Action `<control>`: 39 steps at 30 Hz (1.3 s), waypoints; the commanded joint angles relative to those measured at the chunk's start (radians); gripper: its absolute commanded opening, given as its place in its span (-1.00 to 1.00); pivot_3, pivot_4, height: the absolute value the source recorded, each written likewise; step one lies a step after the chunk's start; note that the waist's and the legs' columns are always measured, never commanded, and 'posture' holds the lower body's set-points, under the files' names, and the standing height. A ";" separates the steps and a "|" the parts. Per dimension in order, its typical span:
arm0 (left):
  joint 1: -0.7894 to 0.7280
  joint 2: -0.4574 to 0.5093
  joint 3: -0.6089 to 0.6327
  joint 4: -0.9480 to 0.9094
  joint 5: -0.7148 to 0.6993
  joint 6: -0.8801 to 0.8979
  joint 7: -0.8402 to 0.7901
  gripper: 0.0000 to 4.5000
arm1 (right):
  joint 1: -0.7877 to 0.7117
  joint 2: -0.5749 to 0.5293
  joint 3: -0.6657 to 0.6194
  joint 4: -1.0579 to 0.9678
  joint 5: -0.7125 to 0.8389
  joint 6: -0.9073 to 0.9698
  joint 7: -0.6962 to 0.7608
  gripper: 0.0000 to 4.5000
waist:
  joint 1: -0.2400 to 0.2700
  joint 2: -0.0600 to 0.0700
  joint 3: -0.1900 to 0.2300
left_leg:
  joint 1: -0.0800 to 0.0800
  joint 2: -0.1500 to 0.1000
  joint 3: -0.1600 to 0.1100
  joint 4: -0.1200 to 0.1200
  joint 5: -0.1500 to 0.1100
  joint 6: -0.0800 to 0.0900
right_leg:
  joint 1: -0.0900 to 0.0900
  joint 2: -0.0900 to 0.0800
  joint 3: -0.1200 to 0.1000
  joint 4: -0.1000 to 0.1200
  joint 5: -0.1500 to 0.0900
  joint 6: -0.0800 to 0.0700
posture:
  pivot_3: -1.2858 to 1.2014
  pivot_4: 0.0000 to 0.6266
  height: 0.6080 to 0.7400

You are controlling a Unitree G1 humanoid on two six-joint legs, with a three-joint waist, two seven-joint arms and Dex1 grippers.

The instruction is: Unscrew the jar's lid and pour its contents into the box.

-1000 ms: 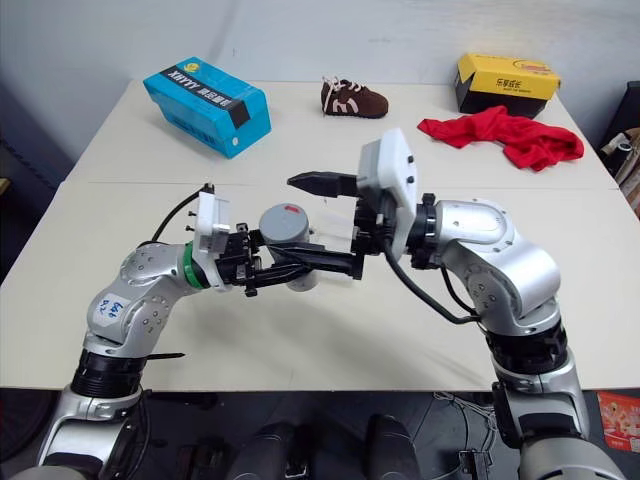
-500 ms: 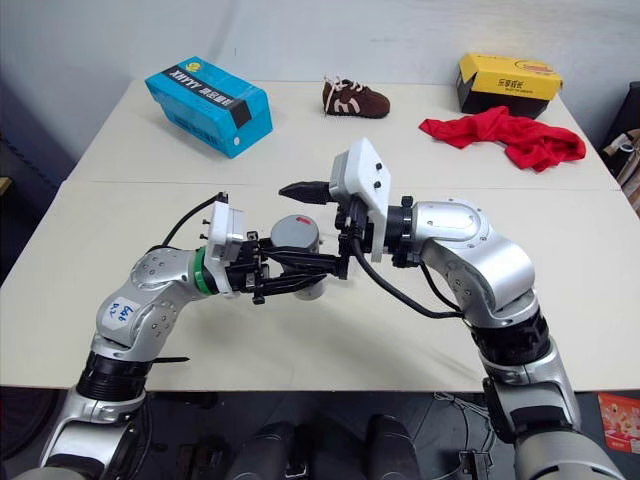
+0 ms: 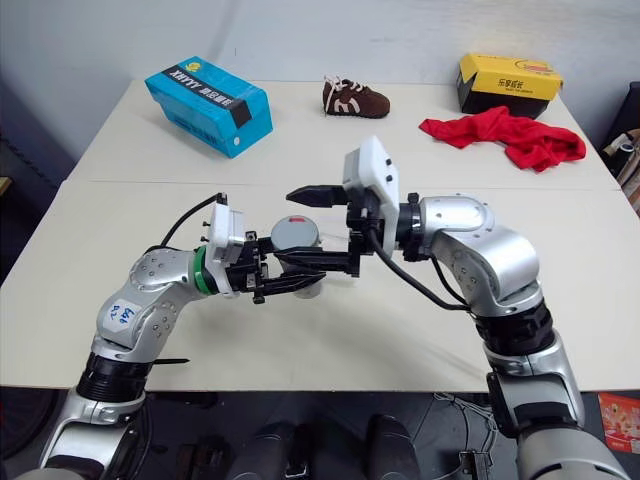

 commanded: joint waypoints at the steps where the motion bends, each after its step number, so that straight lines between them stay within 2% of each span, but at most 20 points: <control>1: 0.007 0.000 -0.007 -0.043 -0.005 -0.031 -0.030 0.03 | 0.003 -0.034 -0.083 0.030 0.009 -0.025 0.013 0.99 | -0.001 0.000 0.000 | 0.000 0.000 0.000 0.000 0.000 0.000 | 0.000 0.000 0.000 0.000 0.000 0.000 | 0.03 -0.52 1.00; 11: 0.004 0.008 0.004 -0.035 0.005 -0.037 -0.037 0.03 | 0.064 -0.076 -0.146 -0.004 0.083 -0.002 0.077 0.99 | 0.000 0.000 0.000 | 0.000 0.000 0.000 0.000 0.000 0.000 | 0.000 0.000 0.000 0.000 0.000 0.000 | 0.03 -0.52 1.00; 16: 0.005 0.010 0.005 -0.037 0.004 -0.032 -0.031 0.03 | 0.015 -0.026 -0.110 -0.097 0.166 0.086 0.025 0.99 | -0.003 0.000 0.000 | 0.000 0.001 0.000 0.000 0.000 0.000 | 0.000 0.000 0.000 0.000 0.000 0.000 | 0.03 -0.52 1.00; 20: 0.008 0.003 -0.003 -0.046 0.005 -0.026 -0.021 0.03 | -0.031 0.038 -0.027 -0.113 0.098 0.084 -0.043 0.99 | -0.002 0.000 0.000 | 0.000 0.001 0.000 0.000 0.000 -0.001 | 0.000 0.000 0.002 0.000 0.000 0.000 | 0.03 -0.52 1.00; 26: -0.001 -0.003 -0.014 -0.044 0.006 -0.024 -0.017 0.03 | -0.057 0.058 0.037 -0.064 -0.006 0.026 -0.055 0.99 | 0.001 0.000 0.000 | 0.000 -0.001 -0.001 0.000 0.000 0.000 | 0.000 -0.002 0.002 0.000 0.000 0.000 | 0.03 -0.52 1.00; 31: -0.003 -0.003 -0.013 -0.042 0.008 -0.025 -0.018 0.03 | -0.072 0.083 0.039 -0.027 -0.038 0.011 -0.060 0.99 | -0.002 0.000 0.000 | 0.000 0.000 -0.001 0.000 0.001 0.000 | 0.000 0.000 0.000 0.000 0.000 0.000 | 0.03 -0.52 1.00; 39: -0.002 -0.004 -0.014 -0.044 0.008 -0.026 -0.014 0.03 | -0.048 0.044 0.010 0.024 -0.053 -0.024 0.003 0.99 | -0.001 0.000 0.000 | 0.000 0.000 0.000 0.000 0.001 0.000 | 0.000 0.000 0.000 0.000 0.000 0.000 | 0.03 -0.52 1.00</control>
